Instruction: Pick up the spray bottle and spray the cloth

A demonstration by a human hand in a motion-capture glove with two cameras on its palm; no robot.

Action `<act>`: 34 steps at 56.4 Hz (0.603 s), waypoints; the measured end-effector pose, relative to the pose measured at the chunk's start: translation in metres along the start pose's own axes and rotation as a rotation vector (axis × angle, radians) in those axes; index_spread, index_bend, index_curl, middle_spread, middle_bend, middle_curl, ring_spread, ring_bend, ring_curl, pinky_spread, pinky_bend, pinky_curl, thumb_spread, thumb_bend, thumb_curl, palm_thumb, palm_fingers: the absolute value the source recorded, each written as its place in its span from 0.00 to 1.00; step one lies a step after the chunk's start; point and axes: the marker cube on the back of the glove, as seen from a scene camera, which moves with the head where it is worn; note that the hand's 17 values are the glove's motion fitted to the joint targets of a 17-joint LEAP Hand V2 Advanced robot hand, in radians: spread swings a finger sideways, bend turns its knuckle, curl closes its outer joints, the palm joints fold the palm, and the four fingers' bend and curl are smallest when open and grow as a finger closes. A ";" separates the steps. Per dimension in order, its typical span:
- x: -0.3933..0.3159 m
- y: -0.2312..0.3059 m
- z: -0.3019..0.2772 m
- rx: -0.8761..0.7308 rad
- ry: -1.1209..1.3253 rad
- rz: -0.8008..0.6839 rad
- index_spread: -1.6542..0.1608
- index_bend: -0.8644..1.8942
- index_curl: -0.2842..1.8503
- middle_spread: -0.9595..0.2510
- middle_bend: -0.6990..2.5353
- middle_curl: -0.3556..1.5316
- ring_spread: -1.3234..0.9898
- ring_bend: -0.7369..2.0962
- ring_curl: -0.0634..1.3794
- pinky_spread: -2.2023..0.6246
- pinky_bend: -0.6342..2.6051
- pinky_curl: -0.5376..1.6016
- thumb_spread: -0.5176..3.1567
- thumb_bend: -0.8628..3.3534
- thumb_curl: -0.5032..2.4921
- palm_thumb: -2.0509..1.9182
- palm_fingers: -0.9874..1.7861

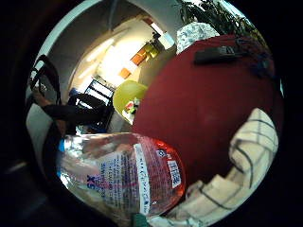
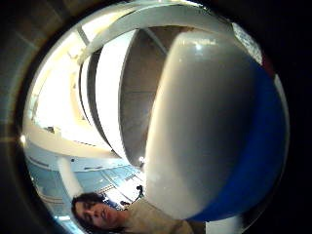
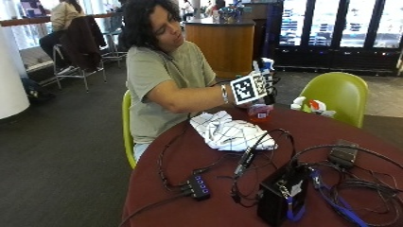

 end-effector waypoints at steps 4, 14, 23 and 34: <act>0.014 -0.005 0.010 0.021 -0.012 0.002 0.76 0.41 0.41 0.64 0.38 0.47 0.50 0.46 0.38 0.69 0.33 0.45 0.21 0.20 0.42 0.77 0.84; 0.041 -0.016 0.029 0.047 -0.024 -0.021 0.77 0.41 0.42 0.64 0.38 0.47 0.50 0.46 0.38 0.69 0.33 0.45 0.21 0.20 0.42 0.77 0.84; 0.049 -0.027 0.034 0.074 -0.001 -0.055 0.76 0.41 0.42 0.65 0.38 0.47 0.49 0.46 0.38 0.68 0.34 0.45 0.21 0.20 0.42 0.77 0.84; 0.052 -0.031 0.040 0.051 -0.018 -0.057 0.76 0.41 0.42 0.65 0.39 0.47 0.49 0.46 0.38 0.68 0.34 0.45 0.21 0.20 0.42 0.77 0.84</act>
